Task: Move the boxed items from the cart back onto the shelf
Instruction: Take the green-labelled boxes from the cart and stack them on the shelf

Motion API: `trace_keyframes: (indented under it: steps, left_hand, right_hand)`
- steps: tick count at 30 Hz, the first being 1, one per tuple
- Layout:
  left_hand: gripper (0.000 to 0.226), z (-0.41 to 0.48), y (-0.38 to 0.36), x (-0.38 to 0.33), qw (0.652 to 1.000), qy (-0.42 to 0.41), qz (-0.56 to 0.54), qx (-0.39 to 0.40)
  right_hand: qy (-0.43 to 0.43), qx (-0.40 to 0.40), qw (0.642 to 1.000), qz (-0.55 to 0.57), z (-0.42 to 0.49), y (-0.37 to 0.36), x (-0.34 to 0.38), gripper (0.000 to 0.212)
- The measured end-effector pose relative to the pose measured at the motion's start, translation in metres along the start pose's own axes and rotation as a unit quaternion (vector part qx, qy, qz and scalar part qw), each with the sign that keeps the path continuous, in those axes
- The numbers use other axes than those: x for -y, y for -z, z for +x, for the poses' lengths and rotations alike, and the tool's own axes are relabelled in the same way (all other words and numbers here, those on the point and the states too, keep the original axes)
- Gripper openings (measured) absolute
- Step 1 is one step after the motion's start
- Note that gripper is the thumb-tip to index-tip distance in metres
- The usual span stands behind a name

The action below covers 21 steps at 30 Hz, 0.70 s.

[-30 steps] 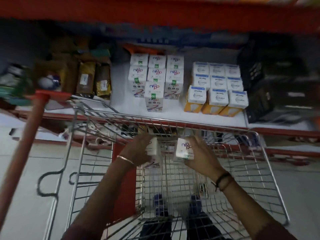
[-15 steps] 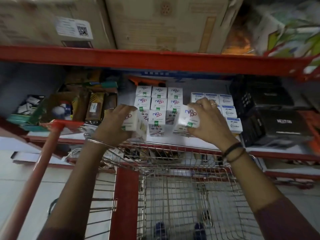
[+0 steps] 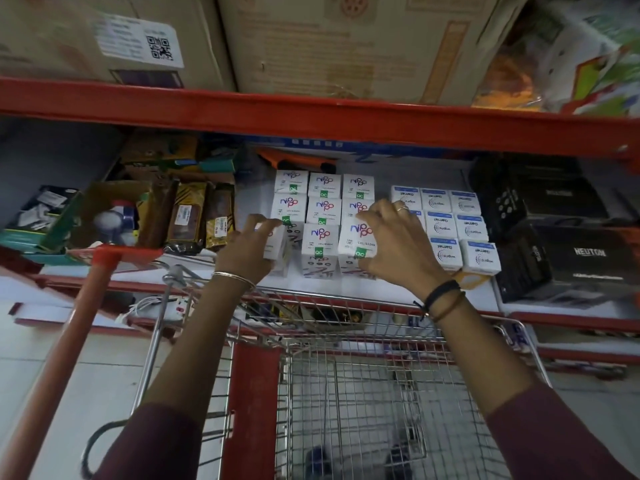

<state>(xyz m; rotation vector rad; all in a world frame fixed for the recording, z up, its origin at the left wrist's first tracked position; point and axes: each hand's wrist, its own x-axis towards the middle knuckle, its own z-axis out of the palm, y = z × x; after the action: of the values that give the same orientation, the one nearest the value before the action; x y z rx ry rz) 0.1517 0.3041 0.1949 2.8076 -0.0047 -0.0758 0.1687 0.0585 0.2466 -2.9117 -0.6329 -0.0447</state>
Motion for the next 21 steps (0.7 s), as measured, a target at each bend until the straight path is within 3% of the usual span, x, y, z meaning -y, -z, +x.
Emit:
trace_keyframes:
  steps: [6,13,16,19,21]
  left_hand:
    - [0.073,0.006,-0.016,-0.006,1.000,0.006,-0.022,-0.010]
    - [0.072,0.002,-0.035,-0.015,0.993,0.033,-0.088,-0.073]
    - [0.090,-0.003,-0.043,-0.014,0.981,0.015,-0.171,-0.086]
    - [0.091,-0.014,-0.047,-0.019,0.961,0.070,-0.246,-0.108]
    - [0.089,-0.023,-0.052,-0.019,0.947,0.104,-0.283,-0.114]
  right_hand:
    - [-0.012,0.023,1.000,-0.004,0.008,-0.035,-0.006,0.072]
    - [-0.036,0.006,0.994,0.104,0.005,-0.068,-0.013,0.064]
    - [-0.050,-0.030,0.990,0.126,-0.004,-0.076,-0.013,0.061]
    - [-0.104,-0.087,0.959,0.249,-0.029,-0.075,-0.001,0.047]
    - [-0.184,-0.148,0.904,0.358,-0.049,-0.075,0.012,0.037]
